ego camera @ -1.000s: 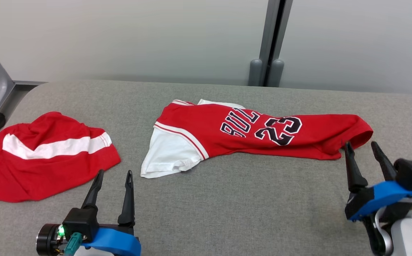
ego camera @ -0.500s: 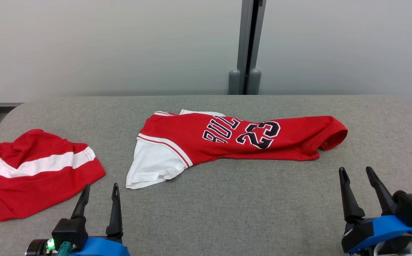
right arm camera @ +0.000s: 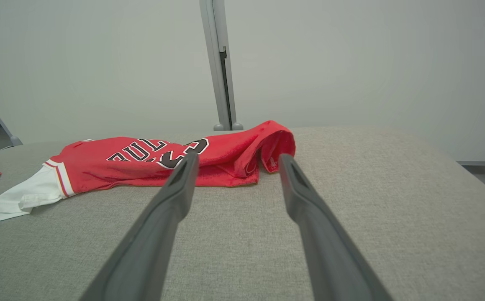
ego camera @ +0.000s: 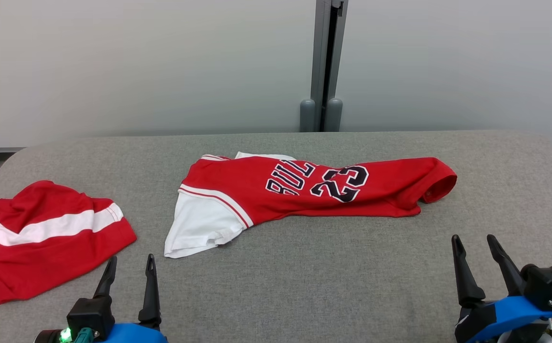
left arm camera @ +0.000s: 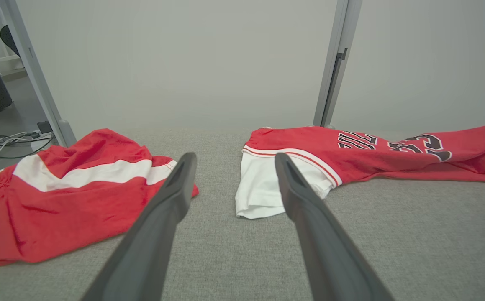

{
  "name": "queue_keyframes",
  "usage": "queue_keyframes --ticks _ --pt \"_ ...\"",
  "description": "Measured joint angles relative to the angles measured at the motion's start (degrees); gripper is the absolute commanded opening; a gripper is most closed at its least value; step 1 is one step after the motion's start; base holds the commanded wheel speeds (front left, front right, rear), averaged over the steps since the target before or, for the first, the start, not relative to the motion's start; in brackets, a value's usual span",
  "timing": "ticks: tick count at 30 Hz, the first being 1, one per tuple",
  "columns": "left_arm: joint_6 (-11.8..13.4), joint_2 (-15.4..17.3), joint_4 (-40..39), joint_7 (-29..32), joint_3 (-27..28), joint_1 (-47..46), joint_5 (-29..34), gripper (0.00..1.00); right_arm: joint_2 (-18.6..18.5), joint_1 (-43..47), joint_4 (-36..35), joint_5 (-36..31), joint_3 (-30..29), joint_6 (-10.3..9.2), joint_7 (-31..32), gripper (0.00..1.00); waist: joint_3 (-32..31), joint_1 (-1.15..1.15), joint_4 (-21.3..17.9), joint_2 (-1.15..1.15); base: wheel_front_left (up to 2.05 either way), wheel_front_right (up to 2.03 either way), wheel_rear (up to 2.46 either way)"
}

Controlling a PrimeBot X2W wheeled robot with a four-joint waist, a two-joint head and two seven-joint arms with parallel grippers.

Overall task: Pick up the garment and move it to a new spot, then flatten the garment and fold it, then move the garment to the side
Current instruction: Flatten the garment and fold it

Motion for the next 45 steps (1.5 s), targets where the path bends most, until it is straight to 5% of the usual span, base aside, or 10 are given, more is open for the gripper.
queue_keyframes --ticks 14,23,34,45 --pt "0.41 0.01 0.09 0.59 -0.70 -0.03 -0.89 1.00 0.00 -0.02 1.34 0.96 -0.24 0.00 0.27 1.00 0.49 0.00 0.24 0.00 0.00 0.00 0.00" --pt "0.91 -2.00 4.71 7.28 0.79 -6.47 -4.93 1.00 0.03 -5.62 7.00 0.93 -0.15 0.00 6.62 1.00 3.56 0.01 -0.68 0.00 0.00 0.00 0.00" --pt "1.34 -5.02 20.05 14.29 0.38 -20.70 -6.54 1.00 0.04 -24.66 27.29 0.09 0.64 0.00 7.87 1.00 10.44 0.02 -1.82 0.01 0.00 0.00 0.00" --pt "-0.14 -7.17 29.05 13.83 -1.21 -27.10 -6.39 1.00 0.08 -38.25 48.54 -1.83 -3.32 -0.01 -0.19 1.00 13.83 0.01 -0.28 0.01 0.00 0.00 0.00"
